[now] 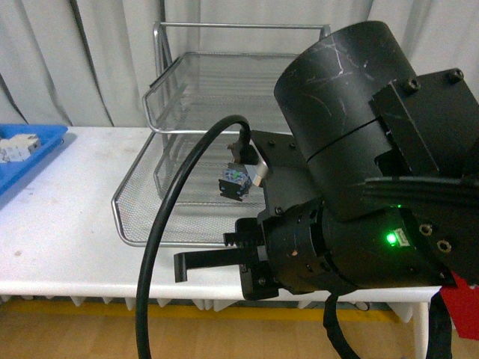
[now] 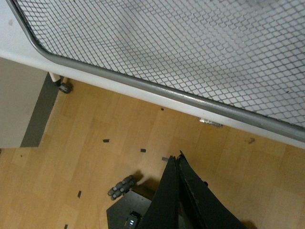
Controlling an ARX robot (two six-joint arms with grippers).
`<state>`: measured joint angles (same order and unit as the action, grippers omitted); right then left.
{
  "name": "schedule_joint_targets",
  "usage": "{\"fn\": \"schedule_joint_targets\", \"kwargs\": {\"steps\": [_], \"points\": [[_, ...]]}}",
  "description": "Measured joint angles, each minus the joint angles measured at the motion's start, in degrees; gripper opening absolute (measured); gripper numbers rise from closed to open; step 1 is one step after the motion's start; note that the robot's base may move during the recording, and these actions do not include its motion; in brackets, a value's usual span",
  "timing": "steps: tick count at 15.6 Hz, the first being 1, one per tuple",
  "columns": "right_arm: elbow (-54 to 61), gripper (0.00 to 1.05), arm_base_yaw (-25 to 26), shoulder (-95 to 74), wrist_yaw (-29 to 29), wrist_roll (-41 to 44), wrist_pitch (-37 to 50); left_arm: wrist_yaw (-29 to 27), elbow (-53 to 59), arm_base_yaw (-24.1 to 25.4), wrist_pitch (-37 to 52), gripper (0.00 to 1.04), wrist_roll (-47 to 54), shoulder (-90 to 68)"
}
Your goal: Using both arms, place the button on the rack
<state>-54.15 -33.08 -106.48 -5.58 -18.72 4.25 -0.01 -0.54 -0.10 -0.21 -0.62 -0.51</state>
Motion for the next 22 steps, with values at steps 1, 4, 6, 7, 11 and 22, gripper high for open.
{"fn": "schedule_joint_targets", "kwargs": {"steps": [1,4,6,7,11,22], "points": [[0.20,0.02,-0.13,-0.57,0.22,-0.28,0.02,0.00,0.00,0.00,0.00,0.98,0.00,0.00],[-4.42,0.02,-0.98,-7.61,3.13,-1.27,-0.52,0.00,0.00,0.00,0.00,0.98,0.00,0.00],[-6.32,0.02,-0.63,-8.37,3.52,-1.25,-1.36,0.00,0.00,0.00,0.00,0.98,0.00,0.00],[-7.37,0.02,-0.22,-9.07,3.76,-1.20,-1.86,0.00,0.00,0.00,0.00,0.98,0.00,0.00],[-11.06,0.02,2.23,-10.69,4.15,-0.87,-4.28,0.02,0.00,0.00,0.00,0.98,0.00,0.00],[-23.41,0.02,7.67,-17.18,4.26,2.34,-8.61,0.00,0.00,0.00,0.00,0.98,0.00,0.00]]}}
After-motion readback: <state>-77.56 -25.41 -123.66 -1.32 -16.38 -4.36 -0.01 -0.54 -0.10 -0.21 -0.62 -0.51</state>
